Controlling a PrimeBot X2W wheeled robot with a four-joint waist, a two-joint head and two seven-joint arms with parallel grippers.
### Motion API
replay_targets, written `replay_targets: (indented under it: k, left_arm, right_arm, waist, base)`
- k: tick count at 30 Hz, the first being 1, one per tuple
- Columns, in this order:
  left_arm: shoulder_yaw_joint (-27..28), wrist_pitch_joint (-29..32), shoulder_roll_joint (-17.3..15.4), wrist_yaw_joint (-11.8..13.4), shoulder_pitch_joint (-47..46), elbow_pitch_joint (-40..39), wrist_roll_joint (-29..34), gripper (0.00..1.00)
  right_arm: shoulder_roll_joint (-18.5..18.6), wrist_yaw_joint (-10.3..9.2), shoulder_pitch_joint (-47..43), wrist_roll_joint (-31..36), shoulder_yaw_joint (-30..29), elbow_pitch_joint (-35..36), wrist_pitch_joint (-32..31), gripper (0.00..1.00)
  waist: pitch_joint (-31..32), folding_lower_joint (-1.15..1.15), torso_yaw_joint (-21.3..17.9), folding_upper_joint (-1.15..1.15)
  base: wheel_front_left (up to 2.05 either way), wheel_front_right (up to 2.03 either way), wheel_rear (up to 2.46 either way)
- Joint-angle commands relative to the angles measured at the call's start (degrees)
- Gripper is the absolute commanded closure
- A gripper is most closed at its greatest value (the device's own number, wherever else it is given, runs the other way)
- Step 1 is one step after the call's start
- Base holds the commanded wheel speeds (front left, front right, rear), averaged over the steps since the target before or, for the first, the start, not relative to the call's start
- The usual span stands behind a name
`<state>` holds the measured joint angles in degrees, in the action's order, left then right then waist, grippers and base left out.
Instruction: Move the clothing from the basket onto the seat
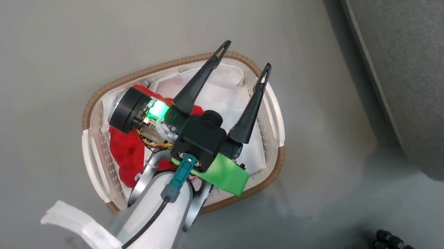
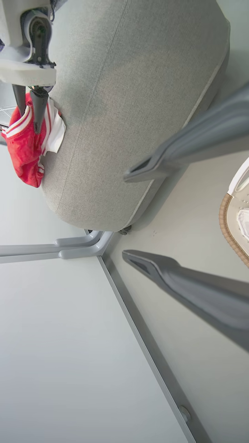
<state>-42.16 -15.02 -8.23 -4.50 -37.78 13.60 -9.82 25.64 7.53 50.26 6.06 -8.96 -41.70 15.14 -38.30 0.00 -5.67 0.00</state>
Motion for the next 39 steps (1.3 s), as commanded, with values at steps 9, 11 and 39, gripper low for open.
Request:
replay_targets:
  k: [9, 11, 39]
  left_arm:
    - [3.8, -0.2, 0.2, 0.8, 4.7, 0.4, -2.5, 0.00]
    - [4.7, -0.2, 0.4, 1.1, 5.8, 0.5, -2.7, 0.00]
    - [29.9, -0.1, 4.0, 3.1, 28.8, 1.7, -4.2, 0.00]
  right_arm:
    - [-1.8, -0.08, -7.4, -1.9, 2.4, 3.9, 0.0, 0.00]
    - [-1.7, -0.08, -8.2, -2.3, 2.8, 4.7, 0.0, 0.00]
    - [-17.5, -0.08, -23.9, -8.1, 10.9, 16.4, 0.0, 0.00]
  waist:
    - [9.0, 0.00, -1.7, 0.00]
    - [10.8, 0.00, -1.7, 0.00]
    - [30.8, 0.00, 7.0, 0.00]
  base:
    - [0.00, 0.00, 0.00]
    - [0.00, 0.00, 0.00]
    - [0.00, 0.00, 0.00]
